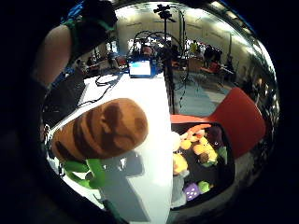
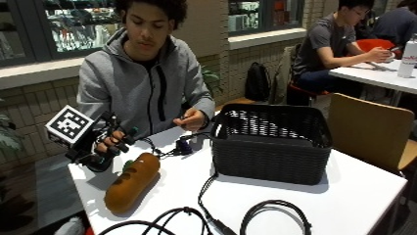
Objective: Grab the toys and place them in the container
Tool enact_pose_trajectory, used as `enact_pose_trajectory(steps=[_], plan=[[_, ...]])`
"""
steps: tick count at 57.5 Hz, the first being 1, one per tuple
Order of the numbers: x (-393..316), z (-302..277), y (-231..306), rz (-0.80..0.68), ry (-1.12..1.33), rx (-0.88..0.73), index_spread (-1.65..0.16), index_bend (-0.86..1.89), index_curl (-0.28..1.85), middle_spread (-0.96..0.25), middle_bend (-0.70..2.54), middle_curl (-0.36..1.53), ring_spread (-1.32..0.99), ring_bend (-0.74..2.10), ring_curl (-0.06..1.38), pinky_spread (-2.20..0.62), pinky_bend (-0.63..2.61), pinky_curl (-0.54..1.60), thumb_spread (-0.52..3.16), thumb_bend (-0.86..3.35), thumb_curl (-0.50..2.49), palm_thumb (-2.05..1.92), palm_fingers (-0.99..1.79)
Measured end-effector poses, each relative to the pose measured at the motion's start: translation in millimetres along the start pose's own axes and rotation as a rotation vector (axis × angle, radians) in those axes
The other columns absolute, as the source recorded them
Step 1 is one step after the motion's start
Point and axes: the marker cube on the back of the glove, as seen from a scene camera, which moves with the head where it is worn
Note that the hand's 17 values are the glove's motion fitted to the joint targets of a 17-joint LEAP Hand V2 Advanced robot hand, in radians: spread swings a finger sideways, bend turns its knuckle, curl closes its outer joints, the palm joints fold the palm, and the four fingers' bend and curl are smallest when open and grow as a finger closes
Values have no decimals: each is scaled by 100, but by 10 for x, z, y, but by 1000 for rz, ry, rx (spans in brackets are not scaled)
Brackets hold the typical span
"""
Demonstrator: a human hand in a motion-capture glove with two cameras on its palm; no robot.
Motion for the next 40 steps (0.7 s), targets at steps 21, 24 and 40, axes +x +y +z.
enact_pose_trajectory(steps=[21,24,40], plan=[[-6,-100,-21,-33,-31,-65,-18,56,26,-5,60,20,-23,39,15,0,20,12,138,11,11,7,66],[-39,-123,-12,-39,-39,-89,-18,55,27,-5,61,22,-24,41,16,0,20,13,141,11,12,6,64],[-148,-233,126,-109,160,-469,-26,35,27,-5,55,25,-24,41,18,0,35,23,137,6,19,5,39]])
